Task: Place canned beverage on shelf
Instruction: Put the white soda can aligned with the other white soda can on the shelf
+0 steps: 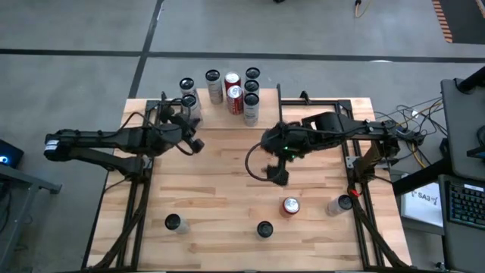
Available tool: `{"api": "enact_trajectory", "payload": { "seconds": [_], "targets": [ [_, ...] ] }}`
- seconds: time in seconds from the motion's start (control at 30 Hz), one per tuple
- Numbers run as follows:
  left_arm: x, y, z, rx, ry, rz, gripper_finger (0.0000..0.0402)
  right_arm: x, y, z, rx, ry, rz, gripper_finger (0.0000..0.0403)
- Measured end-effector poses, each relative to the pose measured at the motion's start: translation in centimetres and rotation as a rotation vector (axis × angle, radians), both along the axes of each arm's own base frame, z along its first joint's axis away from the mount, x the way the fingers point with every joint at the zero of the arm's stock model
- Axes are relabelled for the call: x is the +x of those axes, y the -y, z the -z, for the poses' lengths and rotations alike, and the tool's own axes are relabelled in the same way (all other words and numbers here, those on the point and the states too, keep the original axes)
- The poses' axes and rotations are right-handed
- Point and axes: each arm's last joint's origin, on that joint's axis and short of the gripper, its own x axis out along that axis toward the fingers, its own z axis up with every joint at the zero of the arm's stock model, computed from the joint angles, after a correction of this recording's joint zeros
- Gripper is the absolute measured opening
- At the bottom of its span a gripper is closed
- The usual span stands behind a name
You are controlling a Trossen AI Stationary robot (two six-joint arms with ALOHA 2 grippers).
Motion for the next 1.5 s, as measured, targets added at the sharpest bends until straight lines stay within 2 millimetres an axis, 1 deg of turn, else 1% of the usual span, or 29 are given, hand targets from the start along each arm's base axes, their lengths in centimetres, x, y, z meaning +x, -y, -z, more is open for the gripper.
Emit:
{"api": "enact_trajectory", "payload": {
  "seconds": [0.07,0.13,0.2,0.27,0.47,0.6,0.7,0.83,0.97,1.1,1.23,1.33,1.4,1.43,1.5],
  "targets": [
    [0.2,0.6,-0.3,-0.031,0.042,0.086,0.0,0.3,-1.3,0.6,0.084,-0.034,-0.12,0.0374],
    [0.5,1.5,-0.8,-0.045,0.091,0.173,0.0,0.9,-3.4,1.6,0.105,-0.067,-0.244,0.0374],
    [0.7,2.5,-1.0,-0.044,0.114,0.243,0.0,1.5,-5.5,2.7,0.106,-0.097,-0.304,0.0374],
    [0.8,3.6,-1.3,-0.038,0.13,0.307,0.0,1.8,-7.3,3.6,0.086,-0.118,-0.292,0.0374],
    [0.7,7.3,-2.1,-0.043,0.221,0.489,0.0,2.3,-11.7,6.4,0.075,-0.204,-0.212,0.0374],
    [0.6,9.5,-2.5,-0.061,0.28,0.588,0.0,2.3,-13.9,7.7,0.089,-0.246,-0.198,0.0374],
    [0.6,11.0,-2.6,-0.075,0.324,0.646,0.0,2.3,-15.0,8.4,0.084,-0.262,-0.197,0.0374],
    [0.9,12.6,-2.6,-0.091,0.363,0.702,0.0,2.6,-16.4,10.0,0.052,-0.295,-0.211,0.0374],
    [1.2,13.5,-2.3,-0.092,0.37,0.708,0.0,3.2,-17.1,11.6,0.021,-0.328,-0.225,0.0374],
    [1.4,13.7,-2.2,-0.097,0.372,0.706,0.0,4.0,-17.5,13.3,-0.015,-0.362,-0.235,0.0374],
    [1.4,13.7,-2.1,-0.097,0.37,0.705,0.0,4.5,-17.7,14.4,-0.04,-0.376,-0.242,0.0374],
    [1.4,13.7,-2.1,-0.092,0.367,0.706,0.0,5.1,-17.6,15.5,-0.07,-0.392,-0.223,0.0374],
    [1.4,13.7,-2.1,-0.088,0.365,0.708,0.0,5.4,-17.5,16.1,-0.074,-0.406,-0.218,0.0365],
    [1.4,13.7,-2.1,-0.087,0.364,0.708,0.0,5.6,-17.4,16.3,-0.074,-0.408,-0.216,0.0354],
    [1.4,13.7,-2.1,-0.085,0.365,0.703,0.0,5.8,-17.1,16.5,-0.079,-0.412,-0.217,0.0317]
  ]
}}
